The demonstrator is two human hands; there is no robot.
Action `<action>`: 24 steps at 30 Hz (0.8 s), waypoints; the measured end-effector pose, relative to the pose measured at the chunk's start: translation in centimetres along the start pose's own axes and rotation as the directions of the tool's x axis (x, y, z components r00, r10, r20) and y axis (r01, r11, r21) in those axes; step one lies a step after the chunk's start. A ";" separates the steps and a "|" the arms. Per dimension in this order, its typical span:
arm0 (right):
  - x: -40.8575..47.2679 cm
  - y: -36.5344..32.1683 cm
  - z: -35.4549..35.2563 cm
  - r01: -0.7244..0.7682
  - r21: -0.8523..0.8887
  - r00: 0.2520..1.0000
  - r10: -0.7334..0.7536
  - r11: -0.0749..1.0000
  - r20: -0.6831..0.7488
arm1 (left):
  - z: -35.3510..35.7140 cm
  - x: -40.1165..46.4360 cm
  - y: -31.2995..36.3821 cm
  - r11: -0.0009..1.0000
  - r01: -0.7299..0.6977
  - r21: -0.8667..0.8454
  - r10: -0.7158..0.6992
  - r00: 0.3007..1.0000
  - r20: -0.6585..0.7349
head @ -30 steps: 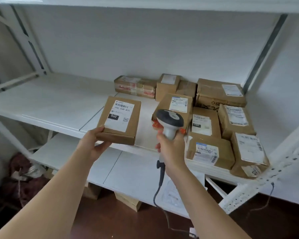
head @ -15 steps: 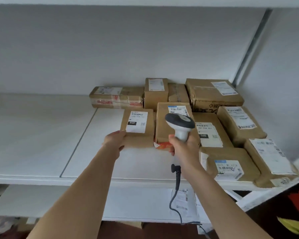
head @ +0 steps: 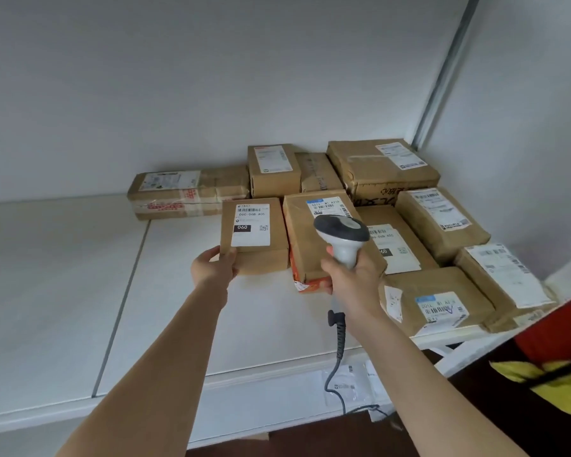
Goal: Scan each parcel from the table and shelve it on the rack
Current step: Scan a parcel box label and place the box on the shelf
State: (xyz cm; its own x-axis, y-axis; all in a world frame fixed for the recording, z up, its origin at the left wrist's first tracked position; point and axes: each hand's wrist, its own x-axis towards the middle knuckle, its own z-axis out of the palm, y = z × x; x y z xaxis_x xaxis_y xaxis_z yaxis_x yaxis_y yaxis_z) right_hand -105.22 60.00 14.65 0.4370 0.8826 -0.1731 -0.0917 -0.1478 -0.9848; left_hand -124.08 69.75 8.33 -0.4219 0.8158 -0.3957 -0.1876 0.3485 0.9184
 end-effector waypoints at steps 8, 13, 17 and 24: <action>-1.3 -1.3 -3.1 0.013 0.089 0.999 -0.010 0.996 -0.038 | 1.5 -3.7 0.6 0.967 -0.178 0.183 0.223 0.937 -0.267; -2.8 -2.3 -8.7 0.065 0.103 0.997 -0.059 0.993 -0.054 | 5.8 -10.0 3.3 0.898 -0.425 0.118 0.441 0.863 -0.245; -4.8 -3.1 -16.6 0.097 0.130 0.989 -0.081 0.987 -0.122 | 12.1 -17.3 3.5 0.803 -0.595 0.040 0.596 0.797 -0.101; -8.4 -2.8 -36.6 0.156 0.054 0.925 -0.127 0.986 -0.358 | 25.9 -34.1 -1.8 0.672 -0.732 -0.113 0.737 0.647 0.196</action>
State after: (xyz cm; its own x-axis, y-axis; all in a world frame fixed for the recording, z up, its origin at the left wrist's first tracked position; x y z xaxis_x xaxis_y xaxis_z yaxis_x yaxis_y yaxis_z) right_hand -75.89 36.66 18.26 0.7363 0.6754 -0.0410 -0.0706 0.0164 -0.9974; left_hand -86.35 53.29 20.36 -0.2369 0.8751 0.4221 0.0824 -0.4147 0.9062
